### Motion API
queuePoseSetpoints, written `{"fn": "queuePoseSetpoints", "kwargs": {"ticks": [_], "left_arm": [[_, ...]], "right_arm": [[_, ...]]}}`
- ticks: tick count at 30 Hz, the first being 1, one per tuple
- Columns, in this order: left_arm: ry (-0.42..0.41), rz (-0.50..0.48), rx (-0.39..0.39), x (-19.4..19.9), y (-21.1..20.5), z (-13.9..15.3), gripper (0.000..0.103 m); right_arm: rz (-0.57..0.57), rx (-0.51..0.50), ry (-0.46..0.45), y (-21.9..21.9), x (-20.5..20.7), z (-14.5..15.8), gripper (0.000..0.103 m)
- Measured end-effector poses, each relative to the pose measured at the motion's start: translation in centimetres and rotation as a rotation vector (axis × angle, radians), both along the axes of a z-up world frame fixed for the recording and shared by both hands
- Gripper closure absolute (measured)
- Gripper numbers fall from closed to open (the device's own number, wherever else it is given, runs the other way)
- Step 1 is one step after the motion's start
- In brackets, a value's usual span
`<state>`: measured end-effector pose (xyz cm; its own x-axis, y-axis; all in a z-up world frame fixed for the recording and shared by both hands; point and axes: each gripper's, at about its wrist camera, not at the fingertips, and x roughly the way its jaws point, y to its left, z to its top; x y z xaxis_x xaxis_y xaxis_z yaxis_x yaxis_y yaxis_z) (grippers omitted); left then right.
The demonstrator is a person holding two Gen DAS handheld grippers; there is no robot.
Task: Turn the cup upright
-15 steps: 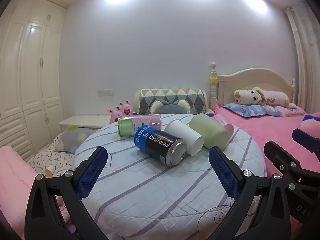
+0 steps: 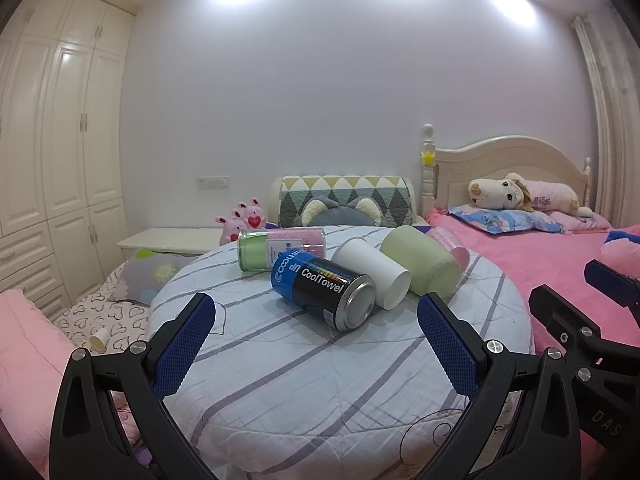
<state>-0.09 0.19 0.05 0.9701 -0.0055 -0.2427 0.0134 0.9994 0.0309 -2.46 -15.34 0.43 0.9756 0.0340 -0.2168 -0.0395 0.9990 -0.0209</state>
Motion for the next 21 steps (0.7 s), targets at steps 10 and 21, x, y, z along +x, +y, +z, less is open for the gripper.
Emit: {"fn": "queuePoseSetpoints", "kwargs": {"ticks": [10,21], "left_arm": [[0.016,0.009,-0.016,0.3,0.6,0.1,0.001],[0.038,0.012,0.007,2.0,1.2,-0.5,0.001]], "right_arm": [[0.005,0.001,0.015,-0.1,0.5,0.0,0.022],[-0.008,0.005,0.068,-0.5,2.0,-0.9,0.022]]}}
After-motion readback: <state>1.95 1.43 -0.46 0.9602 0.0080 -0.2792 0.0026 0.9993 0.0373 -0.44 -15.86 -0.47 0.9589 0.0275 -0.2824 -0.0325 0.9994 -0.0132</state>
